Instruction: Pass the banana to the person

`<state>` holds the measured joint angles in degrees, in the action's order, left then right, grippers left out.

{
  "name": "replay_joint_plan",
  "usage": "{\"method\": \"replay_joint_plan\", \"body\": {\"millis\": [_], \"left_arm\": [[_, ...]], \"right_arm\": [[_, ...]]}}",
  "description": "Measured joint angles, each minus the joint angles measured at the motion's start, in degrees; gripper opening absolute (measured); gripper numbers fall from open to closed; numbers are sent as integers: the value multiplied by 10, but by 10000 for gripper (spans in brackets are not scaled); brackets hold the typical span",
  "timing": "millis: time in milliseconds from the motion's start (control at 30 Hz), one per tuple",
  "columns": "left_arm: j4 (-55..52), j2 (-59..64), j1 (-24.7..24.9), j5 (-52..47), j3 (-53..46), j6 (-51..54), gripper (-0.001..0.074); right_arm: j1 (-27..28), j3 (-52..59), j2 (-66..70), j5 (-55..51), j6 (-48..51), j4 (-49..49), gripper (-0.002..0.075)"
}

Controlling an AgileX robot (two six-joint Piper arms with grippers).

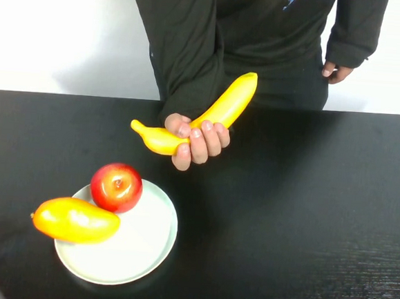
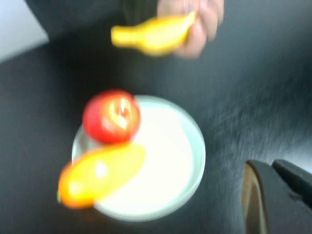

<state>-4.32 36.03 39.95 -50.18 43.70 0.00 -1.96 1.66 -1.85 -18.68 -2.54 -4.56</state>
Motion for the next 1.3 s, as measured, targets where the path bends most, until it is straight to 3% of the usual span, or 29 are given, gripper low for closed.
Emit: {"method": "replay_joint_plan", "body": {"millis": [167, 267, 467, 633, 733, 1033, 1300], "left_arm": [[-9, -15, 0, -48, -29, -10, -3], [-11, -16, 0, -17, -43, -14, -3], [-10, -70, -31, 233, -162, 35, -3], [15, -183, -117, 482, -313, 48, -3], [22, -255, -176, 551, -378, 39, -3], [25, -363, -319, 571, -451, -5, -3], [30, -367, -357, 448, -451, -19, -3]], "right_arm": [[0, 0, 0, 0, 0, 0, -7], [0, 0, 0, 0, 0, 0, -7], [0, 0, 0, 0, 0, 0, -7], [0, 0, 0, 0, 0, 0, -7], [0, 0, 0, 0, 0, 0, -7], [0, 0, 0, 0, 0, 0, -7], [0, 0, 0, 0, 0, 0, -7]]}}
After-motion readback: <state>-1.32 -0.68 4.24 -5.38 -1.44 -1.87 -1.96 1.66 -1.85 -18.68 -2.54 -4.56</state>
